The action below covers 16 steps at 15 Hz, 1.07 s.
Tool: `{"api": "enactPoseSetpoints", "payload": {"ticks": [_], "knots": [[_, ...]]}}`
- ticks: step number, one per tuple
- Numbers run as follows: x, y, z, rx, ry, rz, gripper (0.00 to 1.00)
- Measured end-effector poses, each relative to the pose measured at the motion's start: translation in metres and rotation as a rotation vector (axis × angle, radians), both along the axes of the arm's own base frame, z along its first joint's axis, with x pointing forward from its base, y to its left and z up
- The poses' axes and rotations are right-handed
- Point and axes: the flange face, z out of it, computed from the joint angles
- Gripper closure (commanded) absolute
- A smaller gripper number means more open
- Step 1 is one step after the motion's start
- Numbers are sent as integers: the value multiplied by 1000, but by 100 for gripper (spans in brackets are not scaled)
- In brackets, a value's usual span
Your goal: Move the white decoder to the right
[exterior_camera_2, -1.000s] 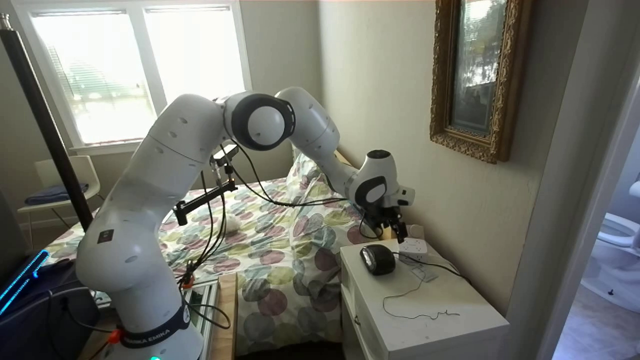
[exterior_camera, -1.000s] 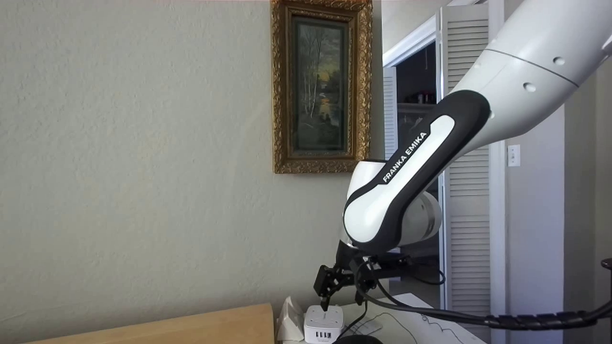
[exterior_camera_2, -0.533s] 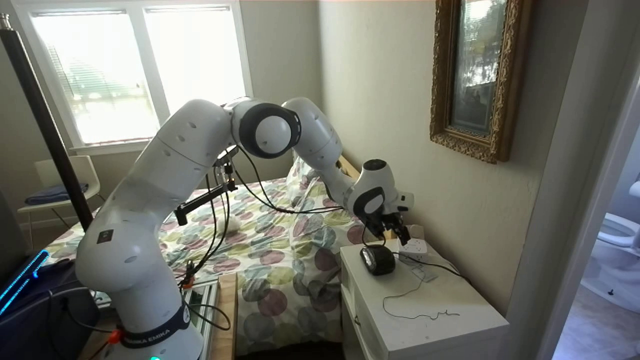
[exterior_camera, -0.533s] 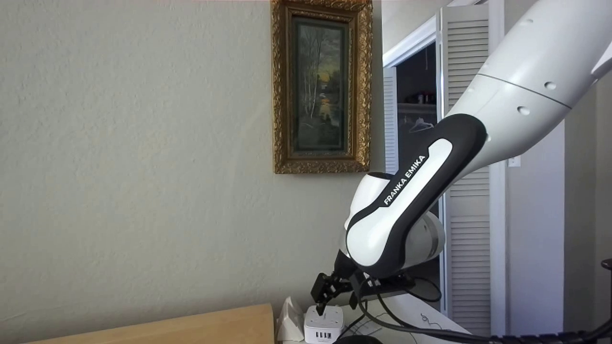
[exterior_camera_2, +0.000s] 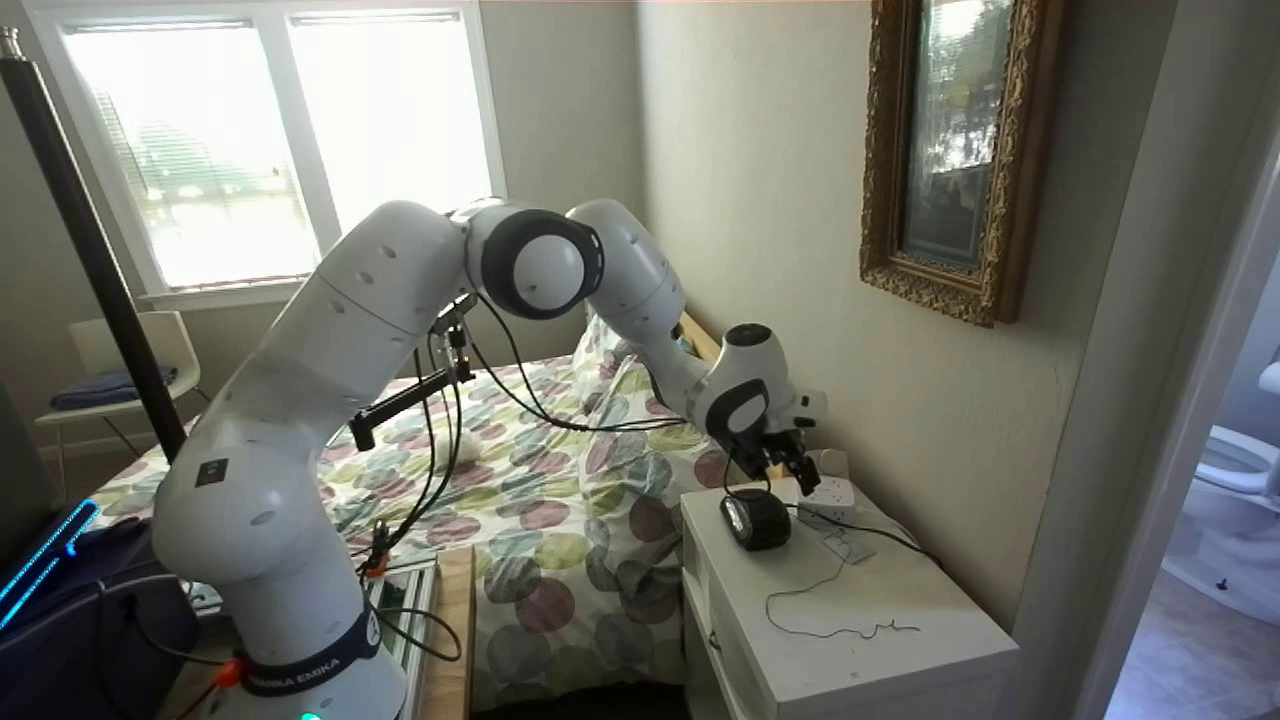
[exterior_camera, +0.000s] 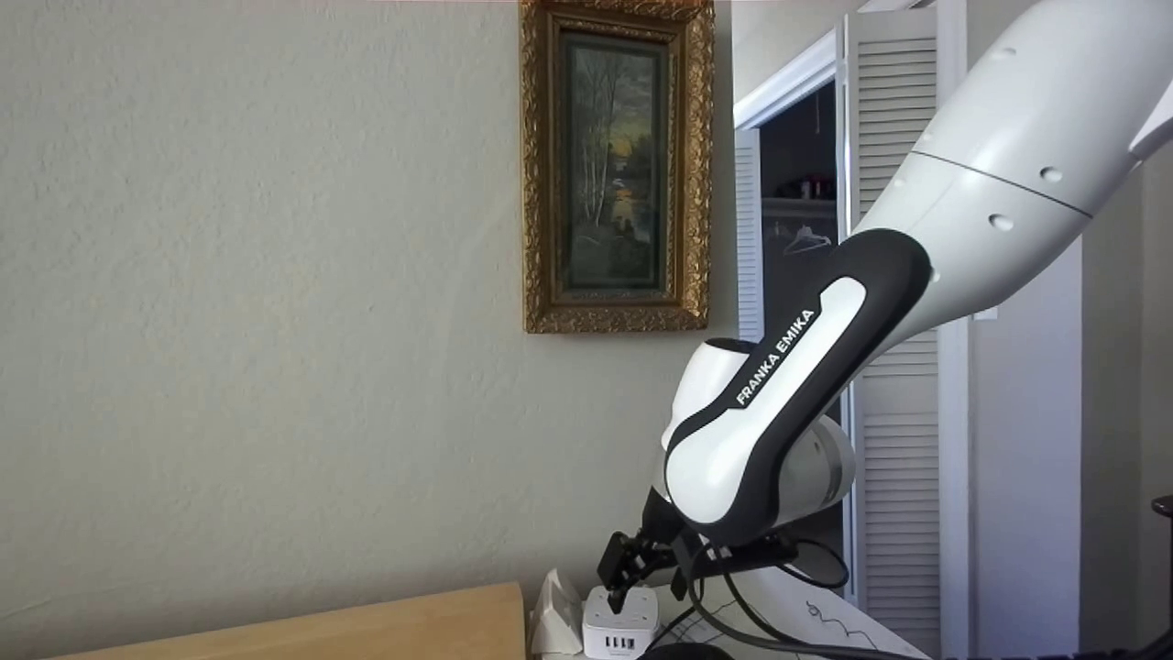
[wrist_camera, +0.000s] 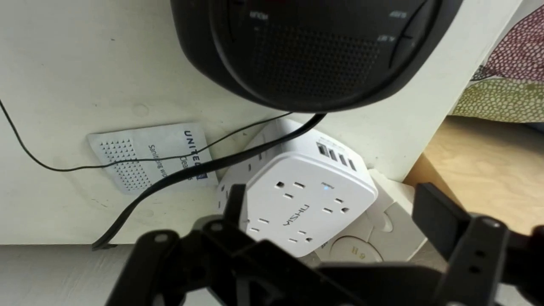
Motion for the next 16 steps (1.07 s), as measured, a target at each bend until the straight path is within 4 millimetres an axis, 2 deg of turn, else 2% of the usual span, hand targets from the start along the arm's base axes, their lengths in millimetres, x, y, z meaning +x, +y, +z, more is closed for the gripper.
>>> {"api": "enactPoseSetpoints", "payload": {"ticks": [8,16], "knots": [[2,-2,-26,16,-94,-4,0],[10,9,-50,20,-133,10,0]]}}
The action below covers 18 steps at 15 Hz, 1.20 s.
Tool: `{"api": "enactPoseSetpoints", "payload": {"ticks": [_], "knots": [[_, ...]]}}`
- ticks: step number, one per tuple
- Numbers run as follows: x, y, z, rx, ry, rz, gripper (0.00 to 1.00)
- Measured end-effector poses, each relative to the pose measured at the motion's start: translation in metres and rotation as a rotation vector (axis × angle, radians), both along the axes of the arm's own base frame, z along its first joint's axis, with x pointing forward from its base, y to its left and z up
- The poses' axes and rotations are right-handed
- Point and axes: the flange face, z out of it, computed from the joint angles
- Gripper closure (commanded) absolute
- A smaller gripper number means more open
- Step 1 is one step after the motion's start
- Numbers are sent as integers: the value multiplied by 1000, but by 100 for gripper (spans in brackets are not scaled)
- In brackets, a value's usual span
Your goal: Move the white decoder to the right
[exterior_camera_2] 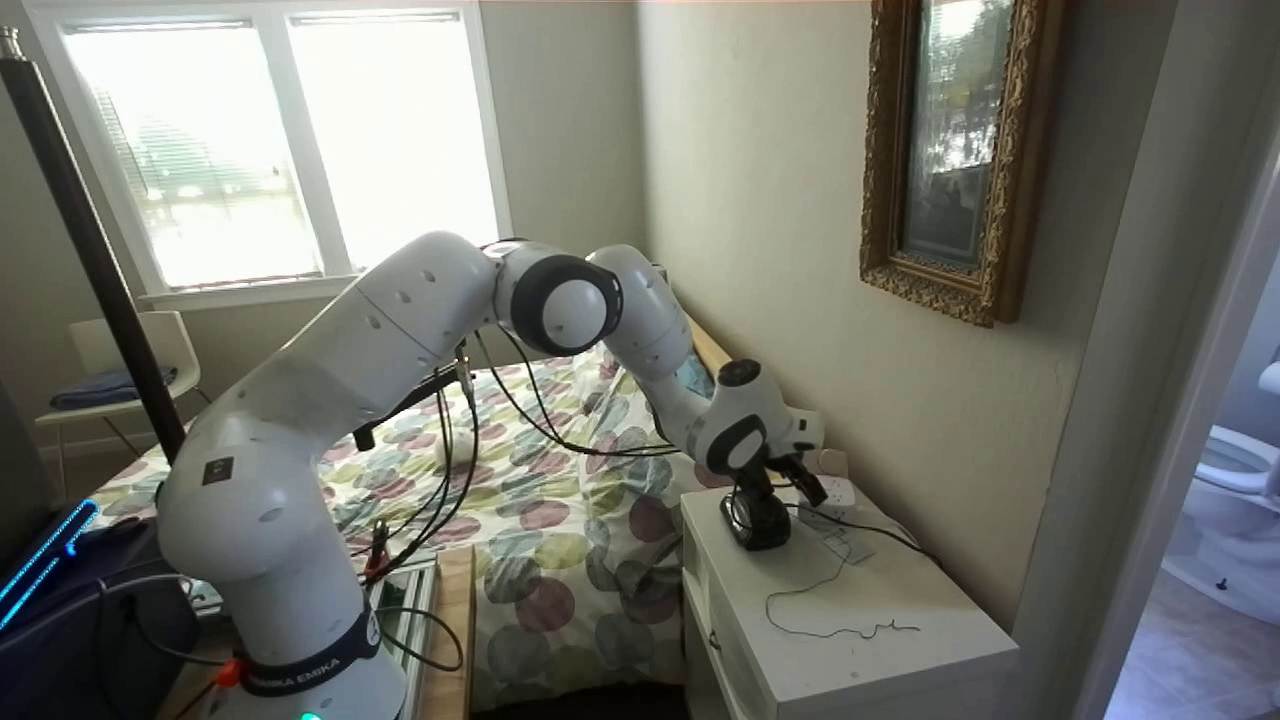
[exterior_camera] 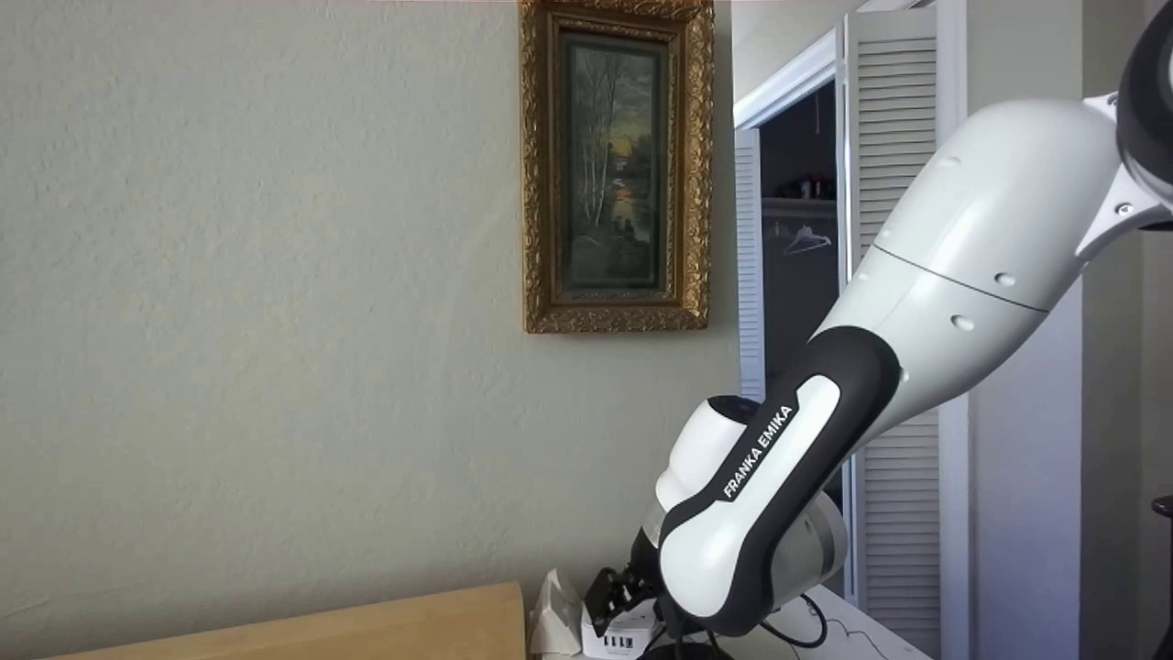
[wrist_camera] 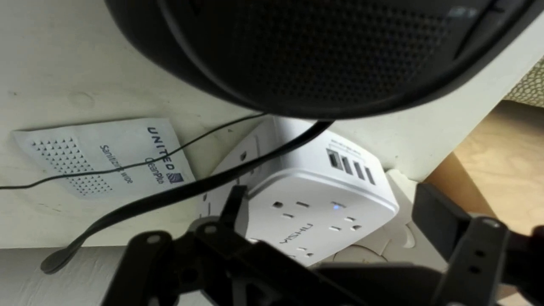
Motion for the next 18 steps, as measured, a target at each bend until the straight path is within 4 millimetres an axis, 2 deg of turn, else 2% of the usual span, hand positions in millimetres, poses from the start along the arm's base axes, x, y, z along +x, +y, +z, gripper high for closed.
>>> {"api": "enactPoseSetpoints", "payload": {"ticks": [6,15,18], "knots": [[10,-2,-2,-45,-31,9,0],[25,-35,3,-170,-70,-65,0],[25,-37,2,-157,-52,-103,0]]}}
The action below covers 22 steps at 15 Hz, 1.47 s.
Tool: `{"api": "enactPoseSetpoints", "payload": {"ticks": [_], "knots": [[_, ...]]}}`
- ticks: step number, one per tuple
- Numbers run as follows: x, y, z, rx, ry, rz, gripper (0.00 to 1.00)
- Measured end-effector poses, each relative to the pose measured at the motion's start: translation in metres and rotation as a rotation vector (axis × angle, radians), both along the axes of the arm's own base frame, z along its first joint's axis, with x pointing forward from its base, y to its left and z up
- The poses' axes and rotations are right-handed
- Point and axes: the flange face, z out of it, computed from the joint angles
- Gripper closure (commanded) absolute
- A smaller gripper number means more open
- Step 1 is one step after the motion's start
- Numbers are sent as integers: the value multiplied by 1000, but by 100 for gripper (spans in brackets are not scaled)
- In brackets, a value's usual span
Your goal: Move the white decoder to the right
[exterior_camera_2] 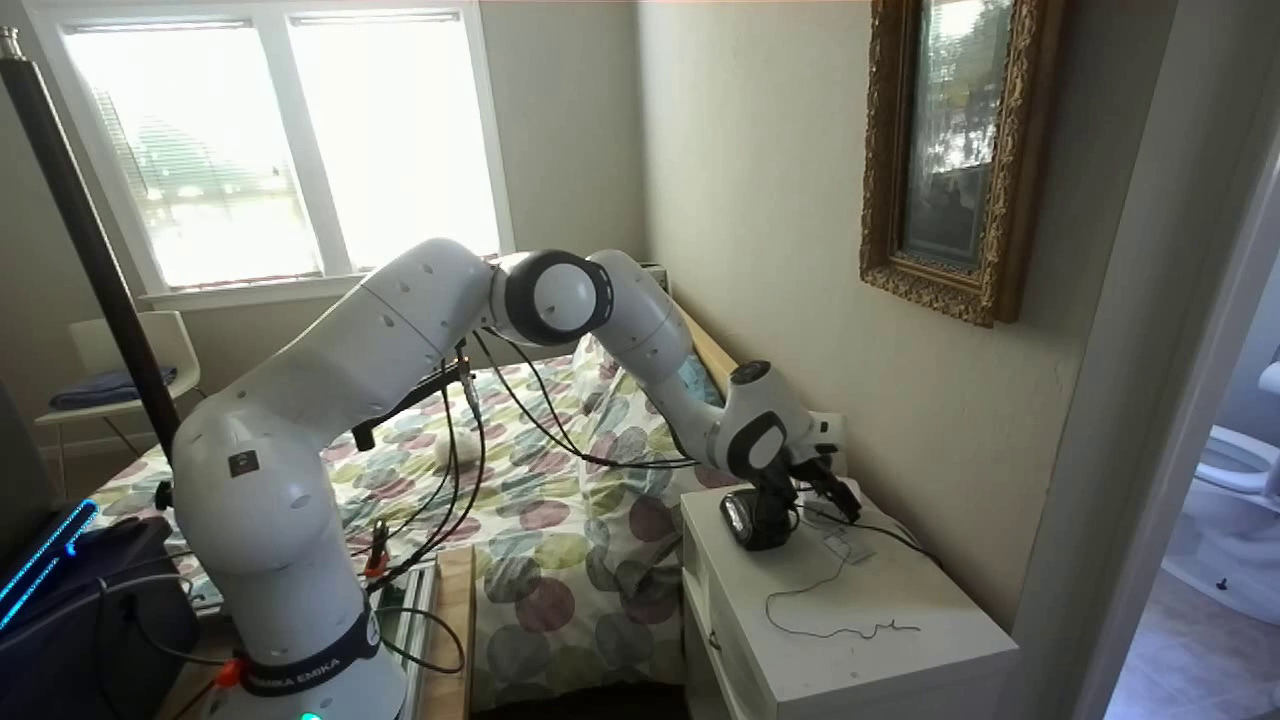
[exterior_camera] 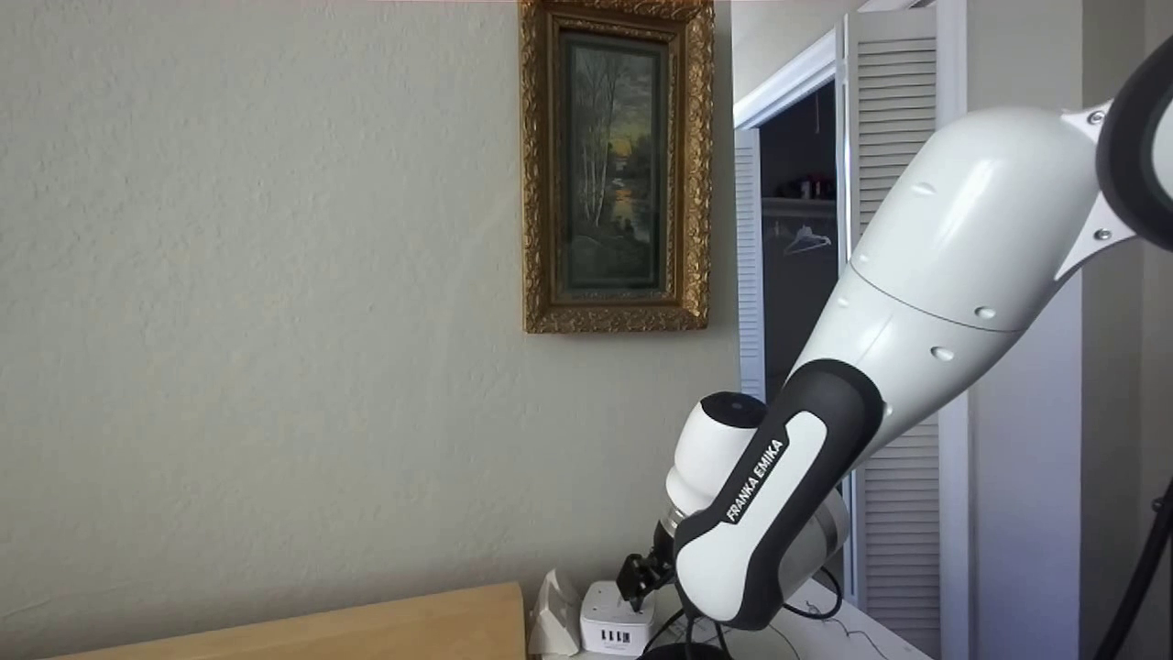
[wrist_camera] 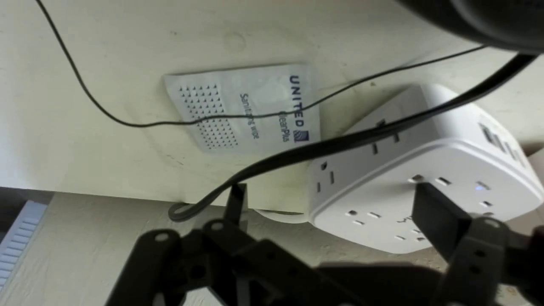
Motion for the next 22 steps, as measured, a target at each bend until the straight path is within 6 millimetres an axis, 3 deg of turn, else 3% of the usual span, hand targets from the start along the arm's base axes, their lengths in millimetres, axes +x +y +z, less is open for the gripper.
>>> {"api": "enactPoseSetpoints", "payload": {"ticks": [3,7,10,15,22], "knots": [[3,21,12,11,42,-54,0],[6,77,54,42,52,-68,0],[10,96,71,51,65,-81,0],[14,87,67,53,72,-100,0],[24,50,42,65,61,-140,0]]}}
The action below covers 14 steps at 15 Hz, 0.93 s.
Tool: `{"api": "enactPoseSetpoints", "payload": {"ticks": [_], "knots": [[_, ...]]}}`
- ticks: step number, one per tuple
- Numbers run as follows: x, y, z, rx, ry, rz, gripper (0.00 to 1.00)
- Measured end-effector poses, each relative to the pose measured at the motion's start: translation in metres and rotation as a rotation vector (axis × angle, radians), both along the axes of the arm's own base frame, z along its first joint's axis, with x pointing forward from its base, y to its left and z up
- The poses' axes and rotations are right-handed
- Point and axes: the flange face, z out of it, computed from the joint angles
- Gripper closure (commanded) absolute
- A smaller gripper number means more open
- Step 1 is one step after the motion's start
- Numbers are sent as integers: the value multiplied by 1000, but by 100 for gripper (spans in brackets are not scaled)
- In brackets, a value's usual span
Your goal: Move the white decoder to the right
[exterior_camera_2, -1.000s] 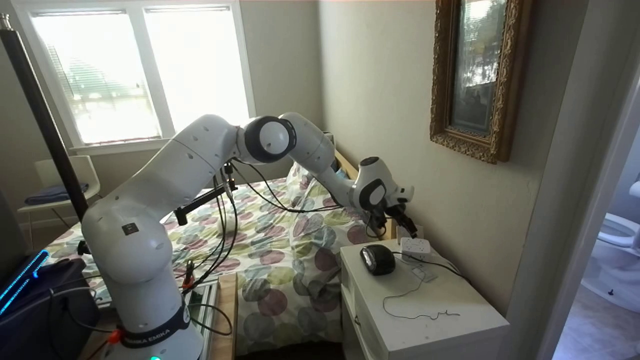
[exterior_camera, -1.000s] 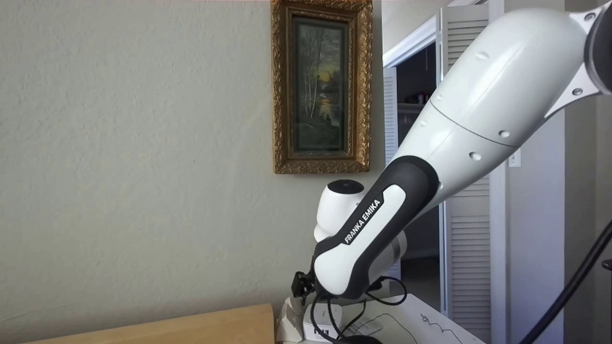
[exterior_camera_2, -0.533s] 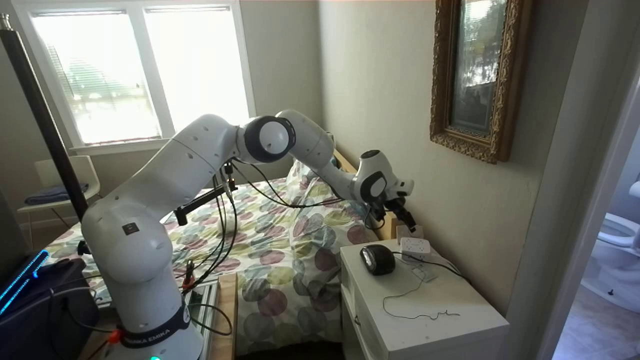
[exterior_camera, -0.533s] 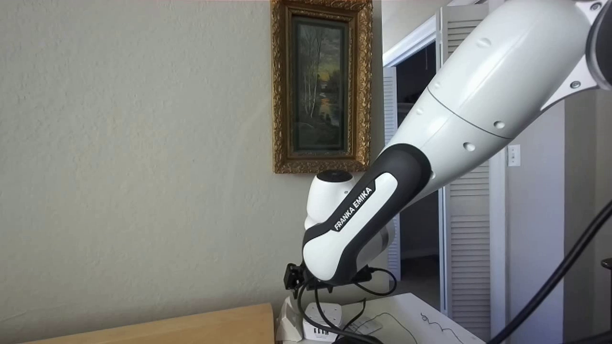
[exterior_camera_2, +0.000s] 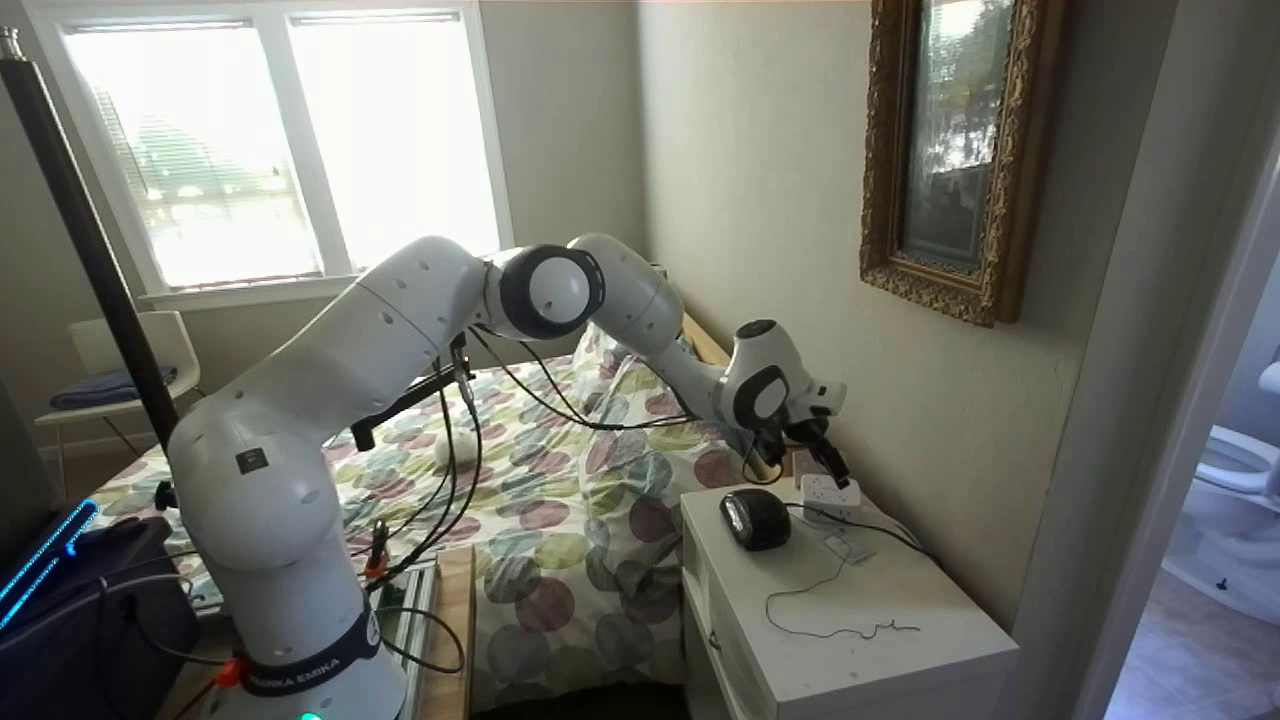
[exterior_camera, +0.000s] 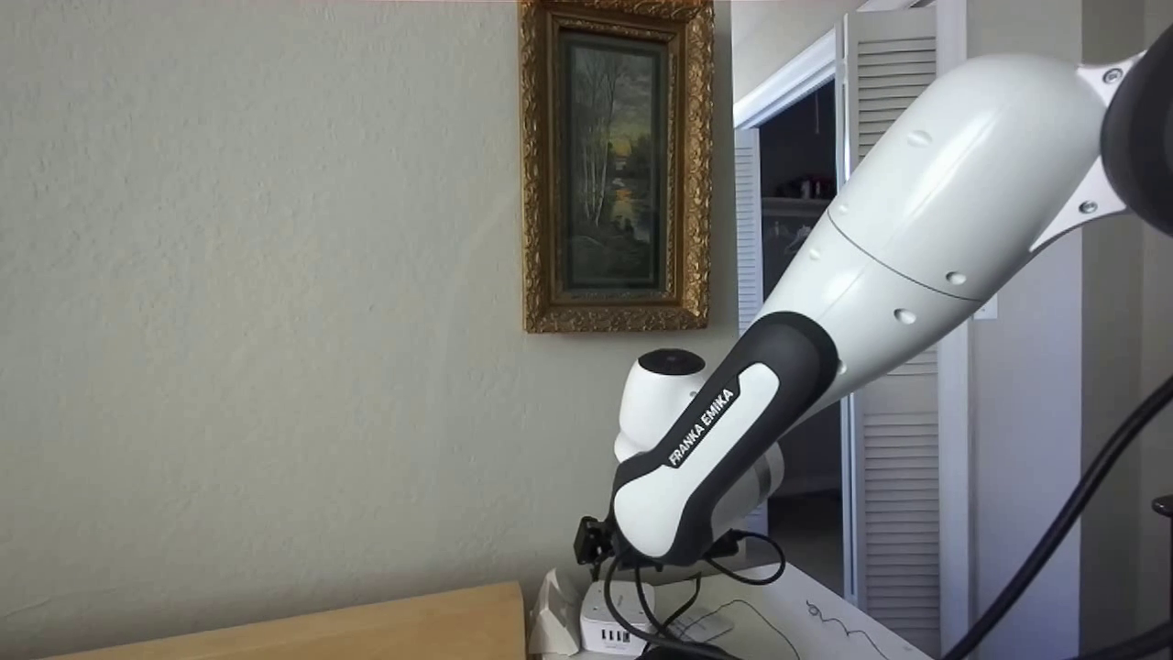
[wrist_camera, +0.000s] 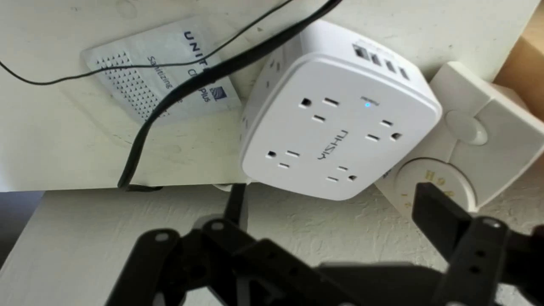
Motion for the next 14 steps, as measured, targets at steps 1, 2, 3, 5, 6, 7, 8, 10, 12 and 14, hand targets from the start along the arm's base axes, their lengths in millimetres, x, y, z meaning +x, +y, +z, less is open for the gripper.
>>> {"api": "enactPoseSetpoints", "payload": {"ticks": [1,2,3,5,6,7,8,10,12,14], "knots": [[1,-4,-5,5,-6,-2,0],[1,-6,-10,12,-11,-3,0],[0,-8,-15,21,-15,-2,0],[0,-7,-24,42,-23,5,0],[-1,-7,-28,51,-24,10,0],[-2,-6,-31,59,-25,16,0],[-2,-6,-34,65,-26,22,0],[-3,-5,-37,70,-31,40,0],[-3,-5,-38,67,-34,60,0],[-4,-4,-38,62,-40,89,0]]}}
